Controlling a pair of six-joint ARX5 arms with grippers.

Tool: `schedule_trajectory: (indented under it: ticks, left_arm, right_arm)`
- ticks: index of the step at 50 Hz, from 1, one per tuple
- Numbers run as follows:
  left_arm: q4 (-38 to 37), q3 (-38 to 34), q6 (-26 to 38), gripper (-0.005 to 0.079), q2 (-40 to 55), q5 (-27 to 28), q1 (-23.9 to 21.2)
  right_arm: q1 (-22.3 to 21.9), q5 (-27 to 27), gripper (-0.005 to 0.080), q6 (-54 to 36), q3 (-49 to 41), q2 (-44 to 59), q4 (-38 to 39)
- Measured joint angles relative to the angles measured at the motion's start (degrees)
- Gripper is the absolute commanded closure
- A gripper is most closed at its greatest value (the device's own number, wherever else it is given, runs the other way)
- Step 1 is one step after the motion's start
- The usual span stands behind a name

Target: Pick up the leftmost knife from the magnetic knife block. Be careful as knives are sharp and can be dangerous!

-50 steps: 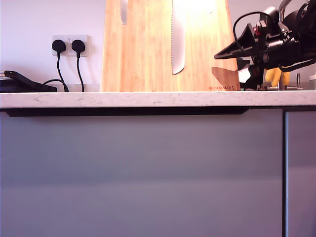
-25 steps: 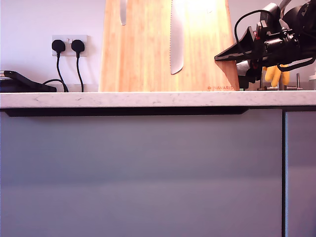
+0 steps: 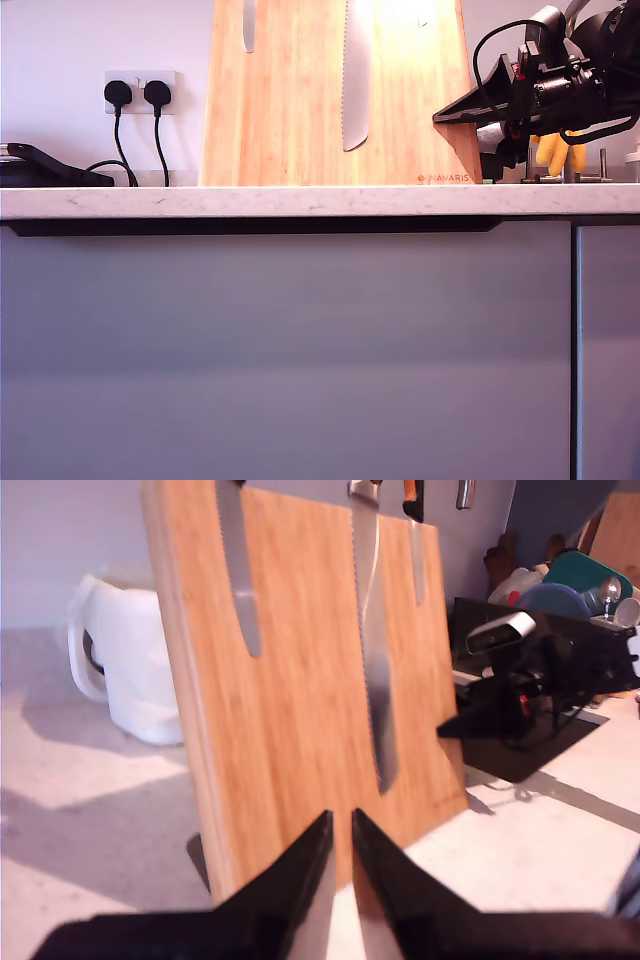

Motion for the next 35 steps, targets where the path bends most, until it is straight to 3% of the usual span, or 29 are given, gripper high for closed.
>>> schedule_trajectory:
  ticks: [8,15,18,26,29,35]
  left_arm:
    - [8.2,0.72,0.0,0.0689,3.67,-1.07,-0.48]
    - [9.94,6.1,0.02,0.0596,6.4,-4.11,-1.88]
    - [10.14,9.66,0.02,0.0521,8.0,-4.59,-2.47]
    - [7.06,19.5,0.02,0.0193,13.75,-5.6,-4.17]
    - [3.56,23.45,0.02,0.0152,16.41,-6.88,-5.09]
    - [-1.64,30.01,1.01,0.015,21.2,-8.46,-6.82]
  right_arm:
    - [0.0,-0.02,0.0765,-0.28,0.0,0.0,0.0]
    - [0.02,-0.02,0.0765,-0.42,0.0,0.0,0.0]
    - [0.07,-0.02,0.0765,-0.55,0.0,0.0,0.0]
    - [0.28,0.04,0.0765,-0.74,0.0,0.0,0.0]
    - [0.28,0.11,0.0765,-0.81,0.0,0.0,0.0]
    - [0.37,0.22,0.0765,-0.81,0.0,0.0,-0.02]
